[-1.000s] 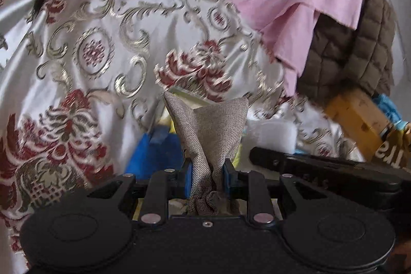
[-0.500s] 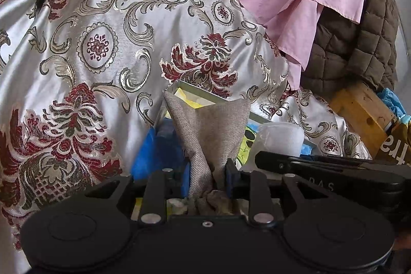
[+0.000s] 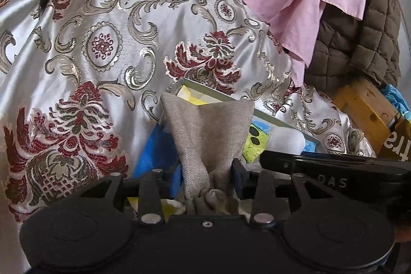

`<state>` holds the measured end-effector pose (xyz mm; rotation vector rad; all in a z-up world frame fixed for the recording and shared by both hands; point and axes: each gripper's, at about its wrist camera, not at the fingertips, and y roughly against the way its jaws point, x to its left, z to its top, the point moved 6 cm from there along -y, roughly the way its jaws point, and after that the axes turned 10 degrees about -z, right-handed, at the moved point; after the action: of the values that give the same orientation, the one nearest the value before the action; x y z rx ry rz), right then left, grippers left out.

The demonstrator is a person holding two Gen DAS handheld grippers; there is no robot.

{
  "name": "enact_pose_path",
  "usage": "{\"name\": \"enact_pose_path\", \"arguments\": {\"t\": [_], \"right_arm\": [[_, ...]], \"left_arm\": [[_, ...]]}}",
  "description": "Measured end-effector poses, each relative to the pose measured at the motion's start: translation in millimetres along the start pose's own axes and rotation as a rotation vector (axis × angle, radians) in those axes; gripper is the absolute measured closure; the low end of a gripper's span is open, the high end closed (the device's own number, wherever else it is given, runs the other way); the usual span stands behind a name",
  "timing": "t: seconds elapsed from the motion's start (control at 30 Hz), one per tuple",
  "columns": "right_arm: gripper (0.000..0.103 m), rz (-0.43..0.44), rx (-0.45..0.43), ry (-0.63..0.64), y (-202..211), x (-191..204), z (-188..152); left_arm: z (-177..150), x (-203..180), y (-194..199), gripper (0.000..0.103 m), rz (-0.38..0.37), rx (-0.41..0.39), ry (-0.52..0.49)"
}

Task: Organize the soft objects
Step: 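Carry the beige pouch and white tissue over the painted tray with both tools, then lower the pouch and tissue into the tray and open both tools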

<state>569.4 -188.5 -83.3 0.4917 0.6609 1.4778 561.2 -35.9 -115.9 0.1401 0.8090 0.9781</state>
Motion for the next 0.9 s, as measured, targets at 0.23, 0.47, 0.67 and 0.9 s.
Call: {"name": "enact_pose_path", "arguments": {"t": [0.23,0.47,0.67,0.9], "right_arm": [[0.028,-0.009,-0.008,0.005,11.6,-10.5,-1.5],[0.012,-0.039,-0.029,-0.003,28.4,-28.1,-2.9],[0.005,-0.054,-0.075,-0.019,54.3,-43.7,-3.1],[0.000,-0.056,-0.164,-0.035,102.8,-55.3,-3.3]], "left_arm": [[-0.4,-3.7,4.7,0.044,0.010,-0.005,-0.007],[-1.9,-12.6,9.9,0.035,0.022,0.005,-0.002],[2.4,-28.3,33.9,0.025,0.058,-0.026,-0.041],[7.6,-51.6,76.3,0.016,0.108,-0.072,-0.123]]}}
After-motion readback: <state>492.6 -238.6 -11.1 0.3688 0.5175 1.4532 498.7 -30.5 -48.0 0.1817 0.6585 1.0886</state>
